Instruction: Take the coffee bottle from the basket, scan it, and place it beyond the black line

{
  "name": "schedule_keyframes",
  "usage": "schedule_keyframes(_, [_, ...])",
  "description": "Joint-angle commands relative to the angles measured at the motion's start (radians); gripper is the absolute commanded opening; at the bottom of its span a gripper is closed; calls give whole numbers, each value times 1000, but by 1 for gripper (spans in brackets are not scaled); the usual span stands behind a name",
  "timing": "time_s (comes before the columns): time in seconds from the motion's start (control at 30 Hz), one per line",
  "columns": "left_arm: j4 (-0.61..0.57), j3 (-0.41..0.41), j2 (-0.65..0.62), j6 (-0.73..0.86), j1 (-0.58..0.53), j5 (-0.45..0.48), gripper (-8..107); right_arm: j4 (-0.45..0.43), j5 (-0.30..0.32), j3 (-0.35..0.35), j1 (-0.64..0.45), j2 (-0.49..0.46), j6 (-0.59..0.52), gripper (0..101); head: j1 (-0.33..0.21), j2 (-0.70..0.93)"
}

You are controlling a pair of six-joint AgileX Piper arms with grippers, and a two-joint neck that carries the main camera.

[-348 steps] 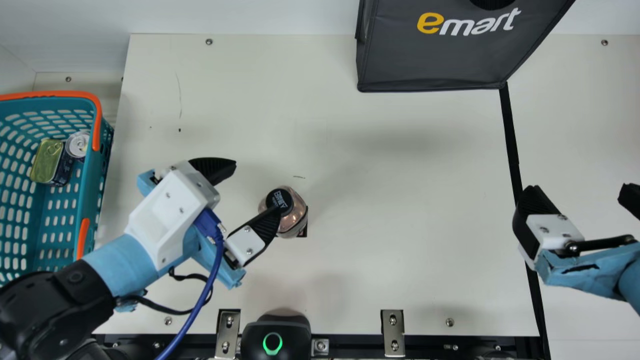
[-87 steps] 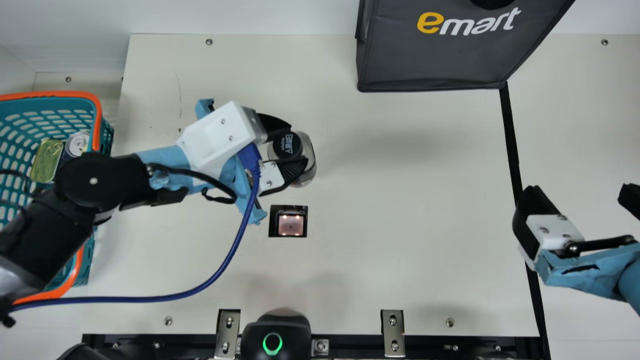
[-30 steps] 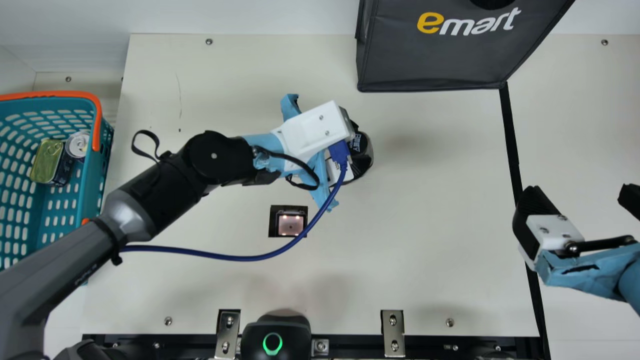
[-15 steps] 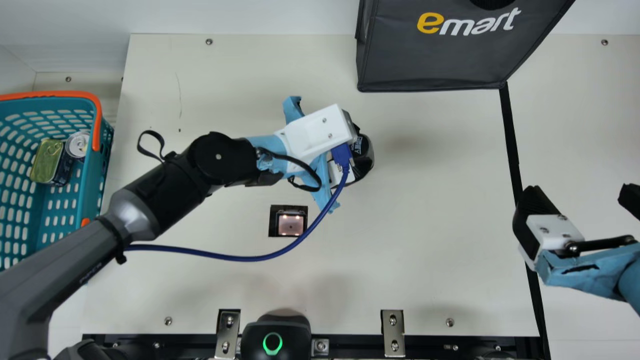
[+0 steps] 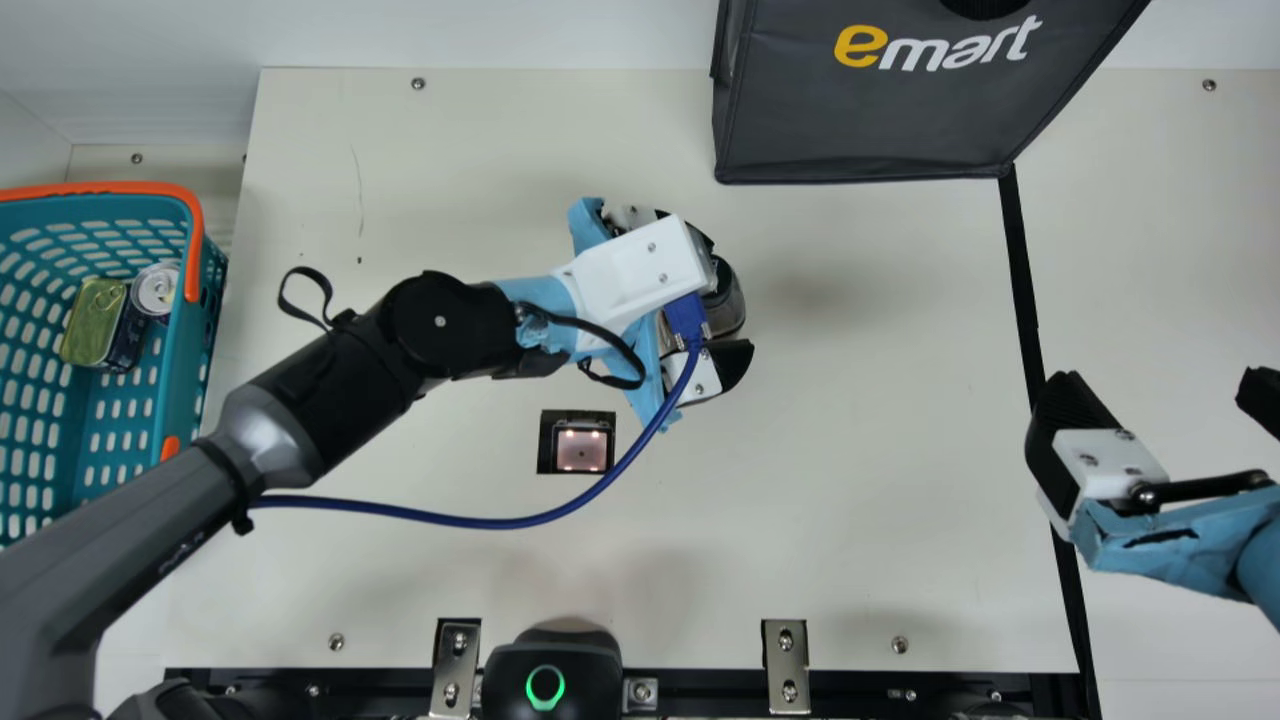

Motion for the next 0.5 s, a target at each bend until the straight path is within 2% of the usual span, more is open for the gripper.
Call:
schedule_keyframes(0.0, [4,-4,-5,-7,-2,-1,90,0,0,0,0,0,0,91,-27,2])
schedule_keyframes(0.47, [72,-27,-61,-114,14,-23,90,0,0,0,0,0,0,91,-27,2])
